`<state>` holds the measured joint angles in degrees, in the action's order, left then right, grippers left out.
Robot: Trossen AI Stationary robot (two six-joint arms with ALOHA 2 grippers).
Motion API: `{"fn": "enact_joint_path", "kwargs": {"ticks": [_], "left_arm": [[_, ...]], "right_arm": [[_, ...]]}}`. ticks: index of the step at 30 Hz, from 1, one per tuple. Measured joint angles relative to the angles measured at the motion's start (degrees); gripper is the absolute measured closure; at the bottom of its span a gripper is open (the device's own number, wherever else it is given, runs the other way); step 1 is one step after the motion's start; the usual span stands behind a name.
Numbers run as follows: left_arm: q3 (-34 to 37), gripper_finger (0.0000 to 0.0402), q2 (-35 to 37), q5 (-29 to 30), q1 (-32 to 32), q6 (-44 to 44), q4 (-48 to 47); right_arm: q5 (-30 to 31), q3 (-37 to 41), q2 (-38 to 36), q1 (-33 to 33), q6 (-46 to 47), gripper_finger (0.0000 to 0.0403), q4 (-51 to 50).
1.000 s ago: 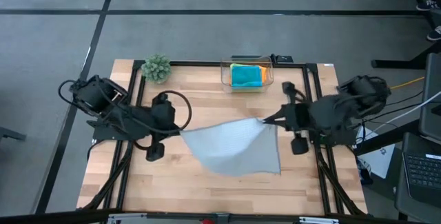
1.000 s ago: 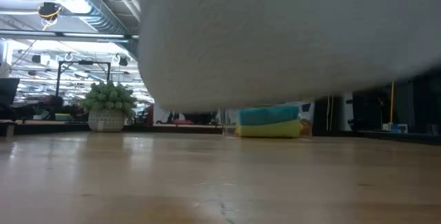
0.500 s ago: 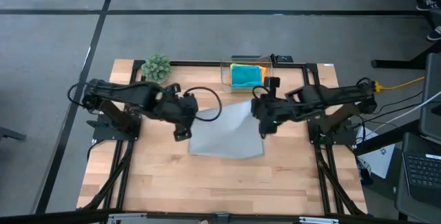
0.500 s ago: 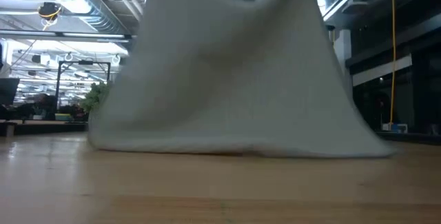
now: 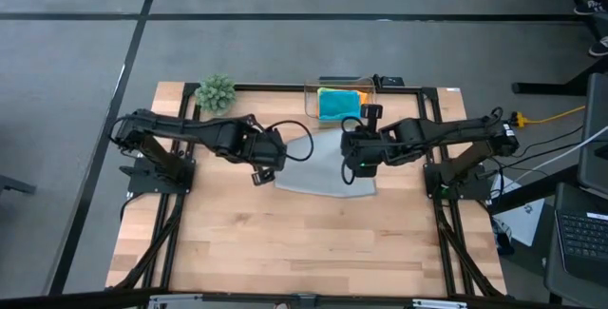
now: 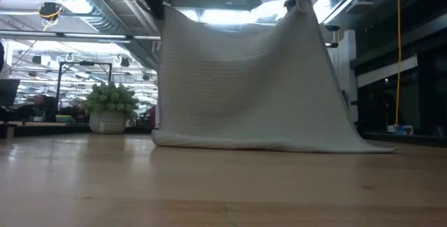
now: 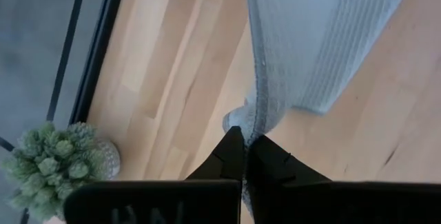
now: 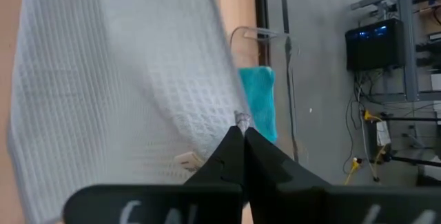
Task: Fold microfiber towels
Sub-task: Fold the gray microfiber cloth
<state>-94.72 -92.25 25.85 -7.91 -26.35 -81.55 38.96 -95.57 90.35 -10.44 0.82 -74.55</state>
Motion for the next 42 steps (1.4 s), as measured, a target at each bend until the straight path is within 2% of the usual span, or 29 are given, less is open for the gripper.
{"fn": "enact_joint_path", "kwargs": {"ticks": [10,42], "left_arm": [[0.0,0.0401,0.0,0.7,0.0,0.0,1.8],[0.0,0.0401,0.0,0.7,0.0,0.0,1.7]], "right_arm": [[0.0,0.0,0.0,0.1,-1.1,0.0401,2.7],[0.0,0.0,0.0,0.1,-1.3,0.0401,2.7]]}}
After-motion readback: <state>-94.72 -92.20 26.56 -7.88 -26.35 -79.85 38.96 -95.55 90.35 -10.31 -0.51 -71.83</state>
